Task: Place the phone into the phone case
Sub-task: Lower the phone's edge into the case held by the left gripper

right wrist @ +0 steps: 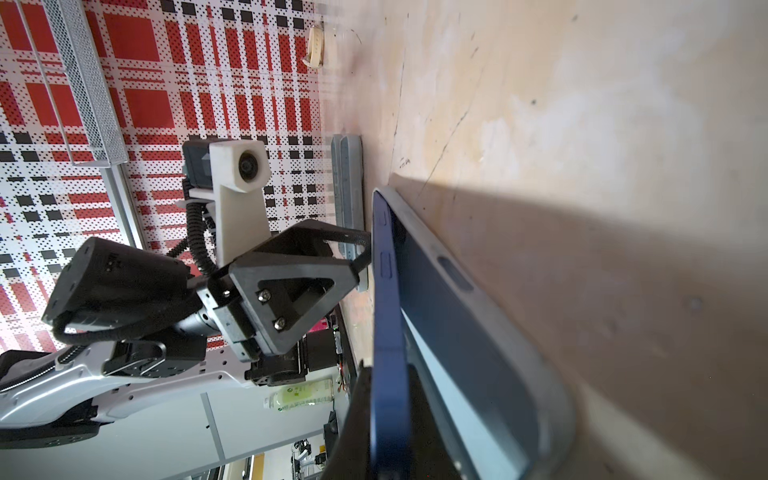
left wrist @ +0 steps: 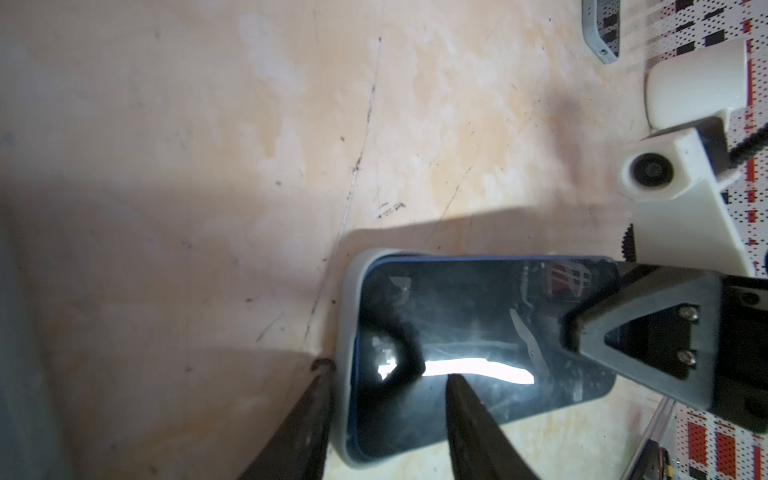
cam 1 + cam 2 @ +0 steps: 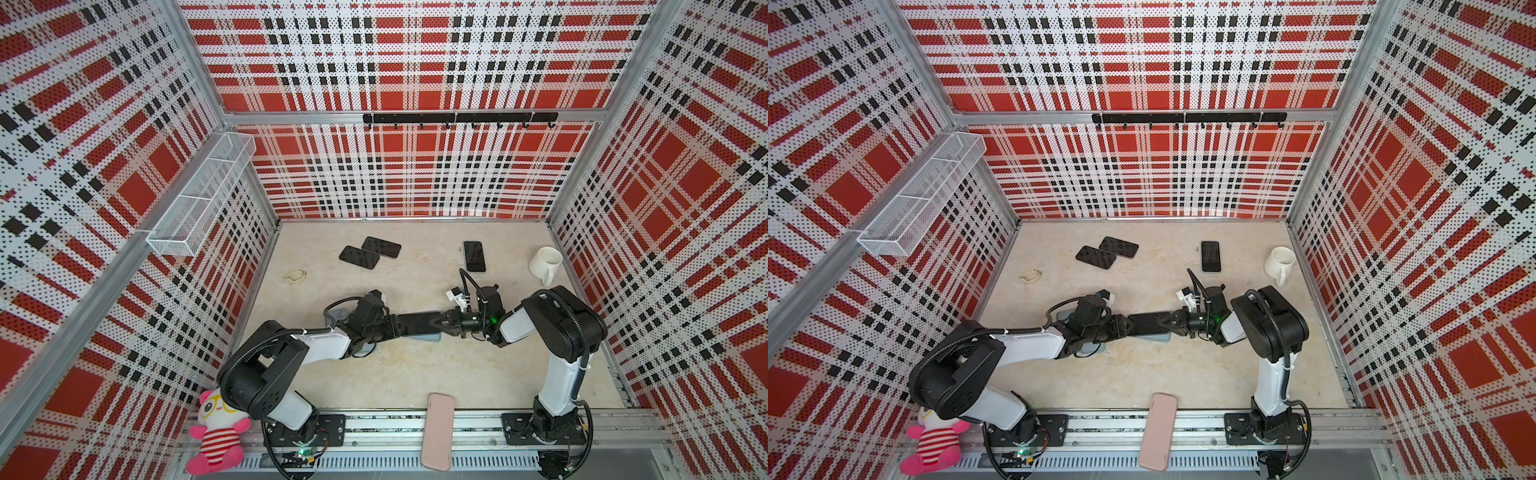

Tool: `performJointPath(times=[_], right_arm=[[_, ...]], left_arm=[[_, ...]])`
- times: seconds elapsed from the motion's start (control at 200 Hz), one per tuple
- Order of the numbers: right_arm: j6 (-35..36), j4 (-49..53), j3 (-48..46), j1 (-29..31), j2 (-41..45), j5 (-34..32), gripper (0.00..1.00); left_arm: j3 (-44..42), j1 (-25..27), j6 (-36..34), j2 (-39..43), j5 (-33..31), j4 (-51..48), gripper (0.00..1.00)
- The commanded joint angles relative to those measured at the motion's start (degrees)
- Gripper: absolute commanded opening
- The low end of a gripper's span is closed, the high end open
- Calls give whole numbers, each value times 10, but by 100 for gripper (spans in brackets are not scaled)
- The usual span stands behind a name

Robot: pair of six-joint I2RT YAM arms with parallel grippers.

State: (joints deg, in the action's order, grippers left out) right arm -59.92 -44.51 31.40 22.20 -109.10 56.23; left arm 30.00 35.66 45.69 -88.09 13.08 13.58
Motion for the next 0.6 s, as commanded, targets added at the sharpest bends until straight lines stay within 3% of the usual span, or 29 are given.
performJointPath(times=[0.0,0.225,0.431,0.596], right_arm=[[-24,15,-9,10,-2,-53,0],[-12,45,5,16,3,-53,0],[93,227,51,16,40,-85,0],[160,356,100,19,62,-121,13]], left_arm=[[-6,24,35,6,30,51,46],[6,35,27,23,5,27,46],[27,35,-15,20,-48,-41,44],[37,35,-29,3,-61,-45,41]])
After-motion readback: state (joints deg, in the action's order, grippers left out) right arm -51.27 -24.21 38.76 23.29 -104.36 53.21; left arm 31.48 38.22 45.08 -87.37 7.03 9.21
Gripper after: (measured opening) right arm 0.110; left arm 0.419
